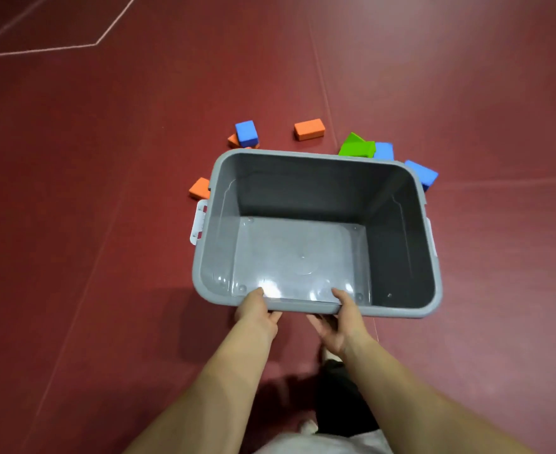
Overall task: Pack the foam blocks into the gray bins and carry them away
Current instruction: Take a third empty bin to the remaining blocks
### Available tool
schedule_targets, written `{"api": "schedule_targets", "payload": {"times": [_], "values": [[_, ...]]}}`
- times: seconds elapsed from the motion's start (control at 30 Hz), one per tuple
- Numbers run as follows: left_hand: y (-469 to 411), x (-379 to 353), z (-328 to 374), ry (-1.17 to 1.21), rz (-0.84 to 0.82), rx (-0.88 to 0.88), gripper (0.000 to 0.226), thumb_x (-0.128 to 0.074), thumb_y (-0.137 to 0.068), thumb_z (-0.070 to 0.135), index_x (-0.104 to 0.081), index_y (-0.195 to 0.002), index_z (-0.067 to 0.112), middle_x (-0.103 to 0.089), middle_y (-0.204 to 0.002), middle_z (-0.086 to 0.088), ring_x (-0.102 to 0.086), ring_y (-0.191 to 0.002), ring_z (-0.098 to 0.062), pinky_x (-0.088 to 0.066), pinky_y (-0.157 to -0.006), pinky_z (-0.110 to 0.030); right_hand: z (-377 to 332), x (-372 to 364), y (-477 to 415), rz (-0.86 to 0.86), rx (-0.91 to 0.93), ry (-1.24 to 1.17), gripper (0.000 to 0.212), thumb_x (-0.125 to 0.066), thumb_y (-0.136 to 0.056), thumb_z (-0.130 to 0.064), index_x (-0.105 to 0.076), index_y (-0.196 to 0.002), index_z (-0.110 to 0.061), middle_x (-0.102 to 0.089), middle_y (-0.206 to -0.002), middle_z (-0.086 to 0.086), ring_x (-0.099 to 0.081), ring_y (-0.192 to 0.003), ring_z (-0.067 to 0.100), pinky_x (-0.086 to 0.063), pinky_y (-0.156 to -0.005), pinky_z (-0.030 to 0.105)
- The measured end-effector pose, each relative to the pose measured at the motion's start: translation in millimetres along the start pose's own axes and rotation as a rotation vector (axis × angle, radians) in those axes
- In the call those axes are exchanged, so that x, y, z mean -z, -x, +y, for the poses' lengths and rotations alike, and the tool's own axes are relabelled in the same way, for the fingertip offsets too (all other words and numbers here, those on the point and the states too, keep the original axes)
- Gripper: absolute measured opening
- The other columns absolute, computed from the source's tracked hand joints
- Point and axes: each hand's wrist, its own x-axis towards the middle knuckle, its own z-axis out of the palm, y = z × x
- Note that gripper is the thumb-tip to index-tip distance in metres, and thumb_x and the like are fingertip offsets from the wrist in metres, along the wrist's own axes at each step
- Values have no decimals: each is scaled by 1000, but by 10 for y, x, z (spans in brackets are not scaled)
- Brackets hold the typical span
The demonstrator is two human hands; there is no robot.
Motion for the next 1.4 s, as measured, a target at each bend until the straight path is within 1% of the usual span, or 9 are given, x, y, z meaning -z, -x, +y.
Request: {"api": "schedule_targets", "payload": {"times": [0.17,0.4,0.47,0.6,0.73,0.83,1.07,1.2,1.4], "values": [[-815,-1093,966,-102,-82,-40,23,-61,-97,11,-57,-119,9,-67,-96,-10,-66,-90,-30,-55,-76,-43,-362,-1340,-943,-55,-43,-78,2,-56,-91,-4,-54,-91,-2,-61,-87,16,-65,-81,32,-62,-56,42],[-1768,-2345,2607,-151,-66,-91,27,-62,-96,14,-59,-123,10,-70,-103,-11,-69,-89,-30,-58,-62,-41,-847,-3275,-1974,-87,-71,-188,16,-51,-90,-5,-57,-104,0,-67,-96,20,-68,-85,34,-61,-55,41],[-2073,-2610,3095,-139,-50,-76,23,-59,-97,9,-58,-120,11,-69,-103,-11,-68,-91,-31,-57,-65,-43,-940,-3809,-2238,-44,-64,-173,23,-54,-94,-16,-60,-111,-2,-69,-103,18,-69,-89,34,-62,-58,43],[-2677,-3045,3715,-157,-61,20,11,-51,-99,3,-55,-97,13,-66,-90,-11,-65,-94,-32,-54,-78,-47,-1149,-4471,-2883,38,27,-141,34,-57,-93,-39,-61,-116,-14,-70,-110,11,-69,-93,30,-58,-86,49],[-3502,-3648,4250,-291,-122,102,5,-55,-99,7,-56,-101,12,-67,-90,-13,-66,-84,-29,-56,-80,-46,-1357,-5139,-3611,257,158,-261,35,-63,-86,-35,-61,-113,-12,-70,-101,9,-70,-87,26,-59,-84,48],[-4060,-4094,4571,-457,-176,178,12,-58,-97,7,-57,-108,7,-67,-91,-15,-66,-78,-29,-57,-74,-44,-1410,-5547,-4017,371,198,-368,17,-58,-87,-25,-60,-98,-11,-66,-91,9,-67,-77,24,-57,-87,50],[-5234,-4940,4910,-674,-195,252,34,-65,-91,12,-57,-124,6,-69,-111,-17,-69,-89,-29,-62,-61,-38,-1681,-5545,-4825,451,232,-542,14,-52,-93,-12,-61,-104,-9,-71,-88,10,-69,-82,24,-62,-58,40],[-5950,-5439,4688,-964,-248,120,32,-61,-92,3,-54,-123,11,-69,-100,-12,-70,-81,-29,-59,-54,-32,-1896,-5110,-5433,493,204,-521,17,-50,-98,-21,-62,-104,-10,-76,-82,5,-75,-71,19,-60,-61,32],[-7449,-6113,3727,-1127,-341,212,36,-58,-90,-6,-56,-121,12,-72,-106,-13,-72,-86,-30,-60,-64,-38,-2154,-4570,-6932,585,193,-630,20,-48,-96,-28,-62,-94,-16,-75,-76,3,-74,-66,21,-62,-68,37]]}}
